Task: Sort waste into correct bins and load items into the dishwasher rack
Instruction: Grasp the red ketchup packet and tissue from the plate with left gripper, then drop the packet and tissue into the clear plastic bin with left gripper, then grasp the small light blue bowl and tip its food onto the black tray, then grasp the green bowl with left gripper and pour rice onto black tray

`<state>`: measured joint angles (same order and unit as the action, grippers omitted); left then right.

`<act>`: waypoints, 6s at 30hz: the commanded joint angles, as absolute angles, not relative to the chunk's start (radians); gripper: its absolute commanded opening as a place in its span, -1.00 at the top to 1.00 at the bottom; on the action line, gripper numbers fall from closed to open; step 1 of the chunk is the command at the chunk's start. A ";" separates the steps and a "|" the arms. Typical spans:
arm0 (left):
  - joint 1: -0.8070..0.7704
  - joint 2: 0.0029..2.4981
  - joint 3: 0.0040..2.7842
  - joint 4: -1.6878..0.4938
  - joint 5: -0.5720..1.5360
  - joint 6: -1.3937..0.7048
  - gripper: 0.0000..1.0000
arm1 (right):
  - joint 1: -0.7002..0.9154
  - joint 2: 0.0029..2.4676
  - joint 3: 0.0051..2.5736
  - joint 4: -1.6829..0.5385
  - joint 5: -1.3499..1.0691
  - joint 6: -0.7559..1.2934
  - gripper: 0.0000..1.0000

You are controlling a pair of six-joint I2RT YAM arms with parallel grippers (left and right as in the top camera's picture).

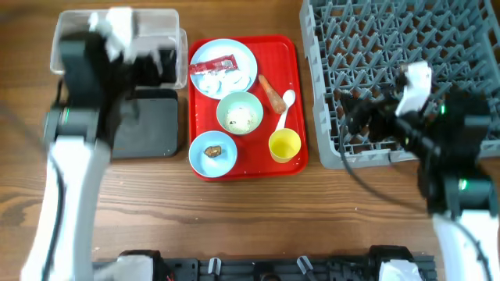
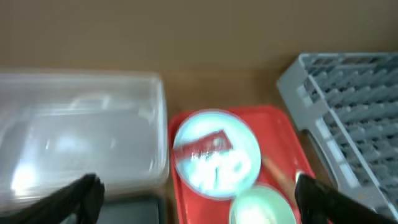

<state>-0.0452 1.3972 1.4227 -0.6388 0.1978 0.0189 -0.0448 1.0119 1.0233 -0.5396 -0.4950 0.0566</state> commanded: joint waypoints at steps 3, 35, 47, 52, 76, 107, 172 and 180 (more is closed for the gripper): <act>-0.217 1.964 1.961 -0.965 0.236 0.386 -1.00 | -0.044 1.205 1.113 -0.598 -0.638 0.168 -0.99; -0.256 2.422 1.958 -0.803 0.142 0.322 0.92 | -0.043 1.270 1.111 -0.694 -0.592 0.184 -0.99; 0.035 2.124 2.098 -0.804 0.118 0.090 0.92 | -0.043 1.270 1.111 -0.697 -0.592 0.184 -0.99; 0.179 2.170 2.098 -0.767 0.122 0.070 0.92 | -0.043 1.270 1.111 -0.697 -0.592 0.186 -1.00; -0.218 1.882 1.871 -1.515 0.242 -0.117 -0.91 | -0.043 1.270 1.111 -0.649 -0.559 0.184 -0.99; -0.398 1.705 1.543 -1.224 0.273 -0.171 0.92 | -0.043 1.270 1.111 -0.686 -0.558 0.185 -0.99; -0.567 1.744 1.247 -0.994 0.028 -0.353 0.86 | -0.043 1.271 1.111 -0.695 -0.532 0.184 -0.99; -0.582 1.747 1.267 -0.969 0.028 -0.315 -0.06 | -0.043 1.271 1.111 -0.693 -0.531 0.183 -0.99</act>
<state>-0.5804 1.7374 1.2514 -0.9791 0.0486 -0.3492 -0.0448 1.2598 1.0912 -0.6968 -0.5407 0.1791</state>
